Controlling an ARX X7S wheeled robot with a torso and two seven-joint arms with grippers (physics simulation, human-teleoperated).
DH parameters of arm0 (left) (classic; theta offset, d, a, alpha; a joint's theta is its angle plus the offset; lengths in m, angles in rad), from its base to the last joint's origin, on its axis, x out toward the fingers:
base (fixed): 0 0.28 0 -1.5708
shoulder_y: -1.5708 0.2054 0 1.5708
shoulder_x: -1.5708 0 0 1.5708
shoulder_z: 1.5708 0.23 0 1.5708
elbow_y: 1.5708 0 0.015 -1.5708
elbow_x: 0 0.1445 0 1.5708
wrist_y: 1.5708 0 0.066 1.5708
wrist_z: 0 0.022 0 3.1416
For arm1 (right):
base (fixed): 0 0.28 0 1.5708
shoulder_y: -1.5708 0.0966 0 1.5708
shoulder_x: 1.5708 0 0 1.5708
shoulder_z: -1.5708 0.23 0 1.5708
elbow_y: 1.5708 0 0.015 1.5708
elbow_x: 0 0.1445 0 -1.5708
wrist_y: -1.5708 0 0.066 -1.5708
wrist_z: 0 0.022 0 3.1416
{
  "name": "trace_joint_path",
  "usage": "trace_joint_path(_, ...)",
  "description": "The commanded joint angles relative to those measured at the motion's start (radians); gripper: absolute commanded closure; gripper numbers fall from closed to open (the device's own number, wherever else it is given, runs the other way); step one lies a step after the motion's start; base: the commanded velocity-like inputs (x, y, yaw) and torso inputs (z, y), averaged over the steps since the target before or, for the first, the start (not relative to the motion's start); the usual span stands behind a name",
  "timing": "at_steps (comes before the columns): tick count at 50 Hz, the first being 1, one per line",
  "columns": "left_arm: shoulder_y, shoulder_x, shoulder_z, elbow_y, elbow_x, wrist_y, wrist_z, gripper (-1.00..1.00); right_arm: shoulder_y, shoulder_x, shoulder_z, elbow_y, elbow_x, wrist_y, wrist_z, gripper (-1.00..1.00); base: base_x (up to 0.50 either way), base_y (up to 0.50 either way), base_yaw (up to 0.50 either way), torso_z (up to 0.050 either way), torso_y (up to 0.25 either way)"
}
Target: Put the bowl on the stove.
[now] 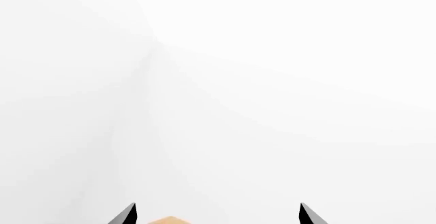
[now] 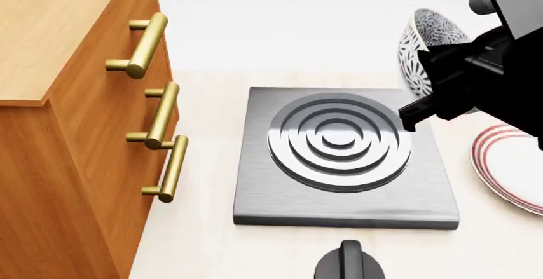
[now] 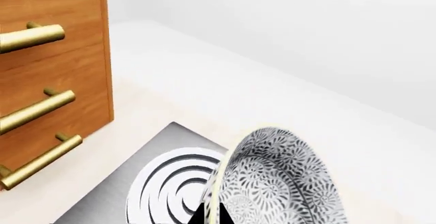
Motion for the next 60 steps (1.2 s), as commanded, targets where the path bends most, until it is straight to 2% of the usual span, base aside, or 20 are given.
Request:
trace_joint_path(1, 0.002, 0.0, 0.002, -0.002, -0.001, 0.003, 0.0, -1.0, 0.202, -0.222, -0.119, 0.532, -0.161, -0.311, -0.16, 1.0, 0.0, 0.0, 0.0, 0.0, 0.01)
trace_joint_path(6, 0.002, -0.001, 0.003, -0.003, -0.001, 0.003, -0.001, -1.0, 0.348, -0.391, -0.162, 1.021, -0.237, -0.577, -0.272, 1.0, 0.0, 0.0, 0.0, 0.0, 0.0)
trace_joint_path(23, -0.001, -0.002, 0.015, -0.013, 0.001, -0.003, -0.008, -1.0, 0.307, -0.473, 0.086, 1.027, -0.492, -0.5, -0.275, 1.0, 0.0, 0.0, 0.0, 0.0, 0.001)
trace_joint_path(29, 0.001, -0.002, 0.023, -0.013, 0.006, -0.003, -0.008, -1.0, 0.296, -0.487, 0.152, 1.027, -0.527, -0.469, -0.24, 1.0, 0.0, 0.0, 0.0, 0.0, 0.0)
trace_joint_path(53, 0.012, -0.013, 0.047, -0.007, 0.041, -0.006, -0.009, -1.0, 0.276, -0.513, 0.259, 1.027, -0.556, -0.438, -0.138, 1.0, 0.0, 0.0, 0.0, 0.0, 0.0)
trace_joint_path(60, 0.014, -0.015, 0.047, -0.006, 0.036, -0.004, -0.007, -1.0, 0.273, -0.516, 0.264, 1.027, -0.557, -0.435, -0.125, 1.0, 0.0, 0.0, 0.0, 0.004, -0.208)
